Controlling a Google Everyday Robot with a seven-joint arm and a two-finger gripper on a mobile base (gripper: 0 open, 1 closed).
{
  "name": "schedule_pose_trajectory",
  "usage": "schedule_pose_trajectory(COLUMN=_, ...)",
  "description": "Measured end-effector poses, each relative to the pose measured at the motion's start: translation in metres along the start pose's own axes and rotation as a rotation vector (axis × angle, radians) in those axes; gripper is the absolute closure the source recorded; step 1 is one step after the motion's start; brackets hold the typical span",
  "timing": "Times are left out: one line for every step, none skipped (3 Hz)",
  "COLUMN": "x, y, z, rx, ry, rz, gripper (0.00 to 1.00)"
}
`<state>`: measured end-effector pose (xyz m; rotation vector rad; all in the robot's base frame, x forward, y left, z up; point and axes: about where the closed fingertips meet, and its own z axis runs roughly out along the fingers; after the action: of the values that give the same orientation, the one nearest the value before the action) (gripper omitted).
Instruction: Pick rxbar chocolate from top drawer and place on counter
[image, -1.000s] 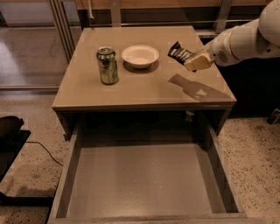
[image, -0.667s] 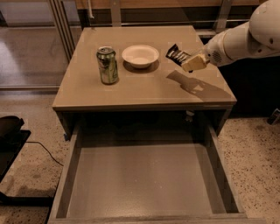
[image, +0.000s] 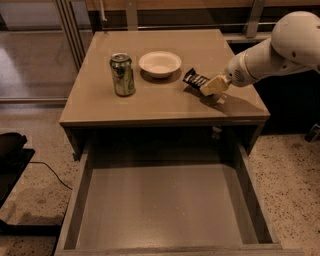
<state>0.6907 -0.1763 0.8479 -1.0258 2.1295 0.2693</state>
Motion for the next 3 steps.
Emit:
schedule_pose_trajectory(x=0.0001, y=0.0003, z=0.0002, rx=-0.001, ry=0.001, rz=0.0, gripper=0.81)
schedule_pose_trajectory(x=0.0001, y=0.0004, z=0.0002, rx=-0.001, ry=0.001, rz=0.0, gripper=0.58)
schedule_pose_trajectory(x=0.0001, y=0.0004, z=0.0003, rx=-0.001, ry=0.001, rz=0.0, gripper=0.35)
